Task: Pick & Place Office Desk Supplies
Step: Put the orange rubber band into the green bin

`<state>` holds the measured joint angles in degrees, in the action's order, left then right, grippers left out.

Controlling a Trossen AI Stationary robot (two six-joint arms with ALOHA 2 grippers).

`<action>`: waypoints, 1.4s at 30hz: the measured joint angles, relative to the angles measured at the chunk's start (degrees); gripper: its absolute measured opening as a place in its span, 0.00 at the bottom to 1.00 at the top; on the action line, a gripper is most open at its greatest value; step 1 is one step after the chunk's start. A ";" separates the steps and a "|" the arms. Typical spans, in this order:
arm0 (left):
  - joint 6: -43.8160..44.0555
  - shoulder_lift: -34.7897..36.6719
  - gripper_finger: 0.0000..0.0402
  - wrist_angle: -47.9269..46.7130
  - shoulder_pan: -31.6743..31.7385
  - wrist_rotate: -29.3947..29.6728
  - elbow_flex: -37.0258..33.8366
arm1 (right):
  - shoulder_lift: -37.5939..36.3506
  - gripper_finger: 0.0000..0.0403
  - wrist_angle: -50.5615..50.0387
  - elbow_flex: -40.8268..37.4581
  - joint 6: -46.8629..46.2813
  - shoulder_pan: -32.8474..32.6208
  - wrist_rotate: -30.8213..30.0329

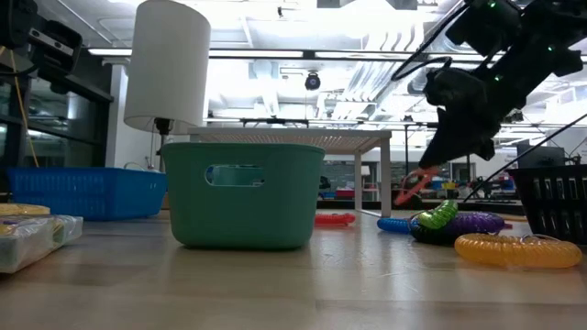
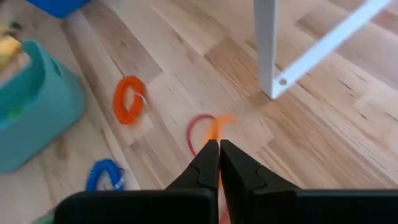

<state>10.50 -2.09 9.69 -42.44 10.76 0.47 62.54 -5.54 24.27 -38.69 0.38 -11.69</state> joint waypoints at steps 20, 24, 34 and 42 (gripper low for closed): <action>0.00 -0.02 0.20 0.00 0.00 0.00 0.00 | 11.12 0.01 19.86 9.59 6.88 -12.40 -1.86; 0.00 -0.02 0.20 -0.02 0.00 0.00 0.00 | 16.83 0.01 19.36 15.60 10.25 -13.64 -1.85; 0.00 0.00 0.20 0.00 -0.01 0.00 0.00 | 27.35 0.01 18.95 26.19 14.57 -14.69 -0.06; 0.00 -0.02 0.20 0.00 -0.01 0.00 0.00 | 27.78 0.01 18.00 26.84 14.98 -14.64 -0.35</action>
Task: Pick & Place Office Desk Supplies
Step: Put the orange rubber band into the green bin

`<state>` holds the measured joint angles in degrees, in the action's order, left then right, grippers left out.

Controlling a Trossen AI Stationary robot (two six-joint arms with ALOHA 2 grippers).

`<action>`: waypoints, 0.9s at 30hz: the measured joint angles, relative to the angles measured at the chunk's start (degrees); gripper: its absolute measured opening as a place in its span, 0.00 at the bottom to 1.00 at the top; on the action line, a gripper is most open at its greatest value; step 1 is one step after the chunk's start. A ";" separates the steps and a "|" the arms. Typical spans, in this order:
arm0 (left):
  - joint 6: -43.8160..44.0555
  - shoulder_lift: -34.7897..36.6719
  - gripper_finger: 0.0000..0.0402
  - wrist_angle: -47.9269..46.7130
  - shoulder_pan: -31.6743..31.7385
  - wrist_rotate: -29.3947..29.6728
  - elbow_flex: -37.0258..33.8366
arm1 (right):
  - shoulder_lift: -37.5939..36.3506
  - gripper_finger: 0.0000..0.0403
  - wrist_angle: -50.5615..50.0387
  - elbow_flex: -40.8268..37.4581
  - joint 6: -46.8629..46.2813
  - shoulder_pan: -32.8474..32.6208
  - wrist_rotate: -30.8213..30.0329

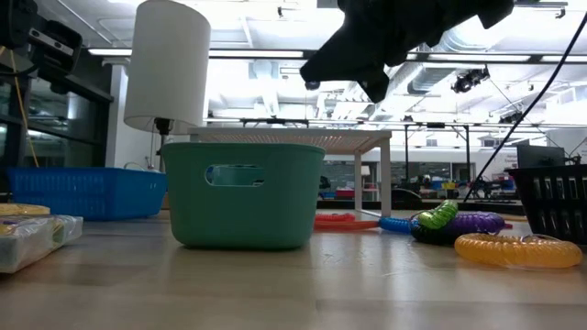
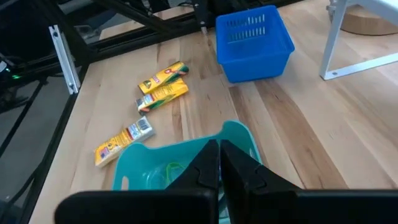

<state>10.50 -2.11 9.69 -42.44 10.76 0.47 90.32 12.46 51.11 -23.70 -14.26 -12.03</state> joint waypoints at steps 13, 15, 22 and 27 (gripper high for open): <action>0.00 0.00 0.20 0.00 0.01 0.00 0.00 | 0.00 0.01 -4.87 0.00 1.35 0.00 0.09; 0.00 0.01 0.20 -0.01 0.01 0.00 0.00 | 0.00 0.01 -6.81 0.00 2.93 0.00 0.15; 0.00 0.01 0.20 0.00 0.00 0.00 0.00 | 0.00 0.01 -13.28 0.00 4.50 0.00 0.20; 0.00 0.02 0.20 0.00 0.00 0.00 0.00 | 1.17 0.03 -14.55 0.00 5.17 -0.33 0.50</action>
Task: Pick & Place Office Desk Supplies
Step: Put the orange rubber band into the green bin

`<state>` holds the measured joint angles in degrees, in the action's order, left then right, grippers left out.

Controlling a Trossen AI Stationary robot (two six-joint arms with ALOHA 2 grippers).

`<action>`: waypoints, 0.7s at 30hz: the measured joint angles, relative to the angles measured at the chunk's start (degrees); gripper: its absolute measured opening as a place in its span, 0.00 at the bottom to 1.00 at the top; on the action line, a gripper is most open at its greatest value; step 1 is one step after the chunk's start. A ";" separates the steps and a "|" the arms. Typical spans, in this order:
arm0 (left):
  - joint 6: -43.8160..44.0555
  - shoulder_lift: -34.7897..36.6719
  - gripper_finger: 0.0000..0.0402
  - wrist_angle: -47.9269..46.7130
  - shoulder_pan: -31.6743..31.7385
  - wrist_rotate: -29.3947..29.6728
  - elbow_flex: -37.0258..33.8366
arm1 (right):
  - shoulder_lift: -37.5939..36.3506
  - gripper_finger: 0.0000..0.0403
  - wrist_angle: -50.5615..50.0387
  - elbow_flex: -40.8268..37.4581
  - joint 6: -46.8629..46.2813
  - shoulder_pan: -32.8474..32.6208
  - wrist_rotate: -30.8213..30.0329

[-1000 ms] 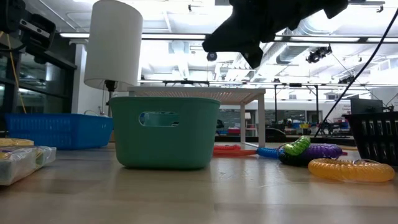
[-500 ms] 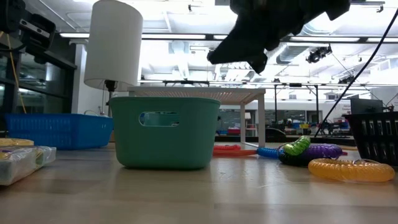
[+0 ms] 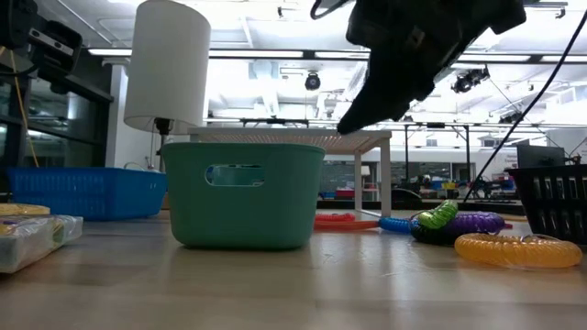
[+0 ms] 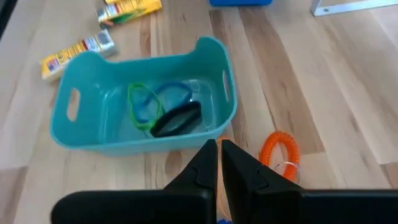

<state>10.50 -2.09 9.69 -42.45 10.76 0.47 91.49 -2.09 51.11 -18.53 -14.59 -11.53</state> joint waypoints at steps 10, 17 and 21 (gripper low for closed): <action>0.00 -0.02 0.20 0.00 0.01 0.00 0.00 | 4.40 0.16 -0.23 -0.02 0.73 -1.18 2.74; 0.00 -0.02 0.20 -0.01 -0.01 0.00 0.00 | 4.42 0.23 -2.91 -0.02 -2.83 -1.16 -1.96; 0.00 -0.02 0.20 0.00 0.01 0.00 0.00 | 4.61 0.24 -3.74 -0.02 -5.53 -1.13 -2.27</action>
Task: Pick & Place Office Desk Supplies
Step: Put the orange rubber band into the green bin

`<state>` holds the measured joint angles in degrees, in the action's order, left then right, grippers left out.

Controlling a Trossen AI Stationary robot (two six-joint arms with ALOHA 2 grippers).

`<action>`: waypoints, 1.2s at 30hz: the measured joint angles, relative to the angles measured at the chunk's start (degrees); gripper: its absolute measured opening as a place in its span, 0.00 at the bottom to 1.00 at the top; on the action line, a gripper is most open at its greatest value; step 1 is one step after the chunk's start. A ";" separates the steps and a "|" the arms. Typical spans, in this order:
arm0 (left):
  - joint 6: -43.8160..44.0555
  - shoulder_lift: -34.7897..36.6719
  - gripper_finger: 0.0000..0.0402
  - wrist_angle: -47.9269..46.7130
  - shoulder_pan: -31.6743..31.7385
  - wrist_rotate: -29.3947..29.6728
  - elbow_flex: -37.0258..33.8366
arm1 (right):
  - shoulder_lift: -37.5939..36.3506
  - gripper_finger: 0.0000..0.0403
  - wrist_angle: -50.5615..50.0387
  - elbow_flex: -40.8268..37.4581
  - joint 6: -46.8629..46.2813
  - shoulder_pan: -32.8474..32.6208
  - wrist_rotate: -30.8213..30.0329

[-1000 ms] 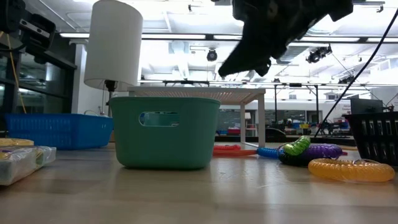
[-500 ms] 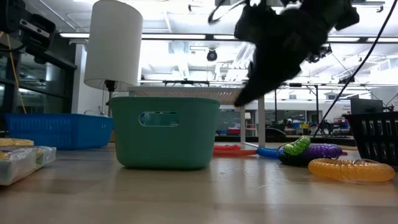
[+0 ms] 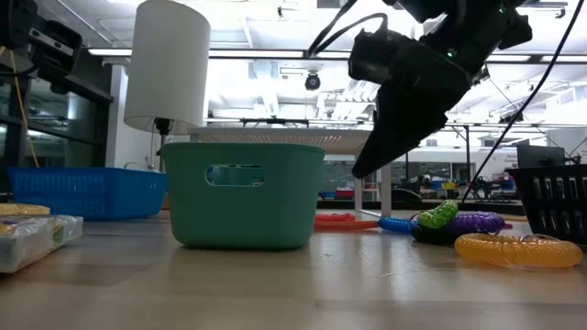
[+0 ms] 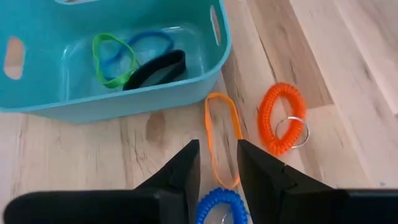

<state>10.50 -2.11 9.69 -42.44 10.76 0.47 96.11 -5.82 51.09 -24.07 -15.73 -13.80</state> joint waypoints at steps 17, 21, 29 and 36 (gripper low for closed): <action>0.00 0.00 0.20 0.00 -0.01 0.00 0.00 | 6.21 0.24 0.61 0.01 -4.42 2.40 -0.80; 0.00 0.00 0.20 0.00 -0.02 0.00 0.00 | 6.63 0.24 0.21 0.00 -5.06 2.38 -0.64; 0.00 0.00 0.20 0.00 -0.01 0.00 0.00 | 6.97 0.24 -0.02 0.00 -5.30 1.97 -0.79; 0.00 0.01 0.20 0.02 -0.01 0.00 0.00 | 8.24 0.20 0.10 0.07 -5.49 1.92 -0.65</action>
<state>10.50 -2.09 9.72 -42.44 10.76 0.47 104.35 -5.72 51.16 -29.56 -13.80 -14.45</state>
